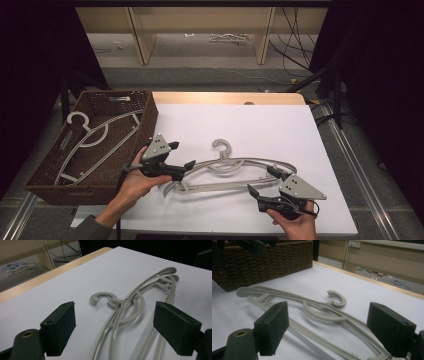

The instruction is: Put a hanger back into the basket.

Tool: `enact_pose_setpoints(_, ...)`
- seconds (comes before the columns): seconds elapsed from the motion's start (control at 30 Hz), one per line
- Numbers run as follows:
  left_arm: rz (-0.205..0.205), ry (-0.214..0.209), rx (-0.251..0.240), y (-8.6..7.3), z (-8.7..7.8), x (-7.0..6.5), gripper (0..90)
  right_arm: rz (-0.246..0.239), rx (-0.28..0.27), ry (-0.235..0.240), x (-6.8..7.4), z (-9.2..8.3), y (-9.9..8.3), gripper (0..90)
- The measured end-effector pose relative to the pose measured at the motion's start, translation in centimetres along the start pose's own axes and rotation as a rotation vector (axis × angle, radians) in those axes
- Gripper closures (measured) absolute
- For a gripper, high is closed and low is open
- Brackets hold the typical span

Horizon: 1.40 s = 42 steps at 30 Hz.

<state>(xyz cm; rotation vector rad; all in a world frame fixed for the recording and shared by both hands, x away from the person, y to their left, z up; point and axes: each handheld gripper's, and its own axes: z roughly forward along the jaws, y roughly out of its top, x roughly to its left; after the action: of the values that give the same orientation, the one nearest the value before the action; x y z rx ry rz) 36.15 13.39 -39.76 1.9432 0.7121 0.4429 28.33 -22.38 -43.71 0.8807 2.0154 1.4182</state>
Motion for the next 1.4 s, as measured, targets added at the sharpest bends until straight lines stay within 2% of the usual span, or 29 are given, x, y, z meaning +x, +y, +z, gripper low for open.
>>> enact_pose_setpoints(0.03, 0.003, -0.009, 0.006, 0.1, 0.5, -0.1, 18.1, -0.015, -0.015, -0.008, -0.1, 0.0, 0.0, 18.8)
enact_pose_setpoints(0.13, 0.002, -0.023, 0.024, 0.2, 1.9, -0.5, 18.1, 0.003, -0.009, -0.01, 0.0, -0.1, 0.0, 18.7)
enact_pose_setpoints(0.17, 0.019, -0.028, 0.03, 0.2, 2.5, -0.7, 18.3, 0.004, -0.005, -0.011, 0.0, -0.1, 0.0, 18.7)
enact_pose_setpoints(0.2, 0.024, -0.025, 0.043, 0.3, 2.9, -0.8, 18.3, -0.008, -0.033, -0.011, -0.1, 0.0, 0.0, 18.7)
enact_pose_setpoints(0.23, 0.039, -0.022, 0.049, 0.3, 3.3, -0.9, 18.4, -0.001, -0.002, -0.007, 0.1, -0.2, 0.1, 18.7)
enact_pose_setpoints(0.3, 0.051, -0.028, 0.067, 0.4, 3.9, -1.0, 18.9, -0.021, -0.015, -0.017, 0.0, -0.1, 0.1, 18.8)
enact_pose_setpoints(0.33, 0.035, -0.032, 0.059, 0.4, 4.2, -1.1, 18.9, -0.008, -0.006, -0.009, 0.2, -0.1, 0.1, 18.8)
enact_pose_setpoints(0.4, 0.054, -0.034, 0.079, 0.6, 4.9, -1.0, 18.9, -0.009, -0.002, -0.009, 0.2, -0.1, 0.1, 18.7)
enact_pose_setpoints(0.43, 0.058, -0.042, 0.093, 0.7, 5.3, -1.0, 18.9, -0.024, -0.012, -0.016, 0.0, -0.1, 0.1, 18.7)
enact_pose_setpoints(0.5, 0.055, -0.034, 0.095, 0.7, 6.1, -1.0, 19.4, -0.022, -0.008, -0.012, 0.0, -0.1, 0.1, 18.7)
enact_pose_setpoints(0.63, 0.07, -0.046, 0.128, 0.8, 7.7, -0.9, 19.8, -0.02, -0.016, -0.014, 0.0, 0.0, 0.2, 18.7)
enact_pose_setpoints(0.67, 0.077, -0.052, 0.138, 0.8, 8.1, -0.8, 20.2, -0.024, -0.002, -0.006, 0.0, -0.1, 0.2, 18.9)
enact_pose_setpoints(0.77, 0.072, -0.045, 0.171, 0.7, 9.6, -1.0, 21.3, -0.017, -0.012, -0.011, 0.0, -0.1, 0.2, 18.9)
enact_pose_setpoints(0.83, 0.079, -0.044, 0.193, 0.7, 10.4, -1.0, 21.4, -0.029, -0.018, -0.013, 0.0, -0.1, 0.2, 18.9)
enact_pose_setpoints(0.9, 0.085, -0.039, 0.213, 0.7, 11.1, -0.9, 21.8, -0.009, -0.002, -0.008, 0.1, -0.1, 0.1, 18.9)
enact_pose_setpoints(0.93, 0.094, -0.038, 0.222, 0.7, 11.4, -0.8, 22.2, -0.023, -0.007, -0.011, -0.1, -0.1, 0.2, 18.9)
enact_pose_setpoints(0.97, 0.076, -0.033, 0.225, 0.6, 11.7, -0.7, 22.4, -0.023, -0.017, -0.016, 0.0, -0.1, 0.2, 18.9)
enact_pose_setpoints(1.0, 0.08, -0.029, 0.232, 0.6, 11.9, -0.7, 22.6, -0.025, -0.015, -0.014, 0.0, -0.1, 0.2, 18.9)
enact_pose_setpoints(1.07, 0.099, -0.022, 0.249, 0.5, 12.5, -0.6, 22.8, -0.027, -0.006, -0.011, 0.0, -0.1, 0.1, 19.1)
enact_pose_setpoints(1.1, 0.116, -0.032, 0.261, 0.4, 12.9, -0.4, 22.7, -0.026, -0.006, -0.008, 0.0, -0.1, 0.1, 19.1)
enact_pose_setpoints(1.2, 0.095, -0.043, 0.281, 0.2, 13.6, -0.4, 23.5, -0.025, -0.019, -0.011, 0.0, 0.0, 0.2, 19.1)
enact_pose_setpoints(1.23, 0.122, -0.042, 0.294, 0.3, 13.8, -0.3, 23.7, -0.022, -0.01, -0.008, 0.1, 0.0, 0.2, 19.1)
enact_pose_setpoints(1.3, 0.118, -0.035, 0.304, 0.2, 14.3, -0.3, 24.2, -0.02, 0.002, 0.004, 0.1, -0.1, 0.2, 19.1)
enact_pose_setpoints(1.4, 0.155, -0.042, 0.321, 0.3, 14.8, -0.4, 27.3, -0.02, 0.0, 0.0, 0.1, -0.1, 0.2, 19.1)
